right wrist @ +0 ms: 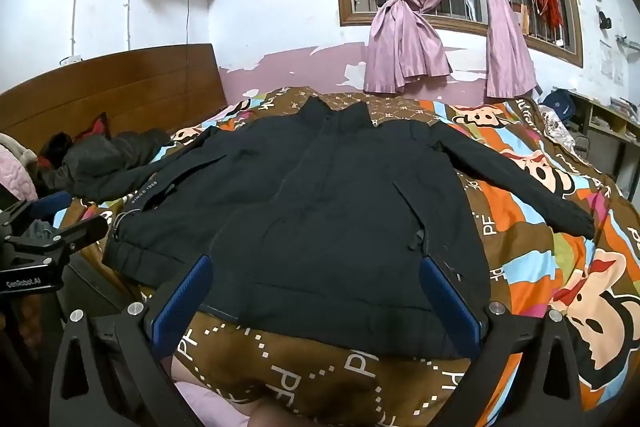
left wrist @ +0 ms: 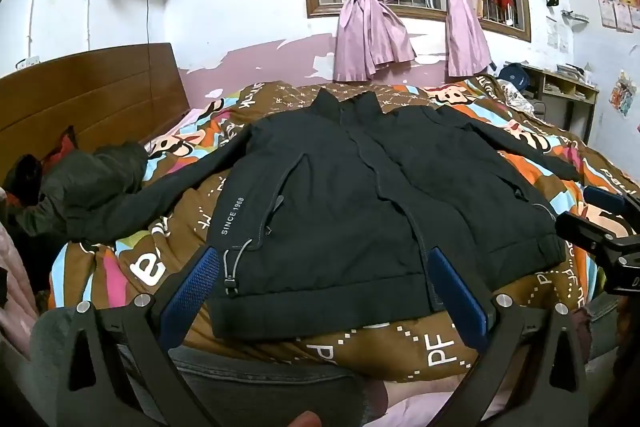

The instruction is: Fold large clothes

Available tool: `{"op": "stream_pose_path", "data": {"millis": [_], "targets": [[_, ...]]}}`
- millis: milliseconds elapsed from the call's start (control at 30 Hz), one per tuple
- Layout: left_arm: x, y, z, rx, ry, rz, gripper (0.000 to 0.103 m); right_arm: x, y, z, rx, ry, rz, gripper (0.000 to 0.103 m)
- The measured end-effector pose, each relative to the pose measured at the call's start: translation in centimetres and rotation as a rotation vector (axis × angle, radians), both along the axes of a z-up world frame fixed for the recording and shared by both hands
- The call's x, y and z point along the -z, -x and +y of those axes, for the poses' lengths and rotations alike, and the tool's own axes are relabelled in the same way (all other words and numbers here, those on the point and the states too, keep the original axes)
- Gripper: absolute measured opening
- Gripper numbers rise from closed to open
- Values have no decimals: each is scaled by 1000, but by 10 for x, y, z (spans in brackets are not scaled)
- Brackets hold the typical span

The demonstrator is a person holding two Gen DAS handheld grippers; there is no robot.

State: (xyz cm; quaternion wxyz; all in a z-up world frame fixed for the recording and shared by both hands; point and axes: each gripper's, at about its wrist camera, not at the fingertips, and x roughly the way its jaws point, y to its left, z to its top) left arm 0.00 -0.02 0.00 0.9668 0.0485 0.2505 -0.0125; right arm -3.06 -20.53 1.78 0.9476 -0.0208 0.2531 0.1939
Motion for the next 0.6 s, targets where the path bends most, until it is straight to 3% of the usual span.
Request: {"op": "stream_pose_path", "data": {"millis": [67,600], "targets": [[0,0,1,0,26,5,102,1,2,-2,1,0,1,103],[0,0,0,2,10,9,102,9,-4,-5,5,4,9,103]]}}
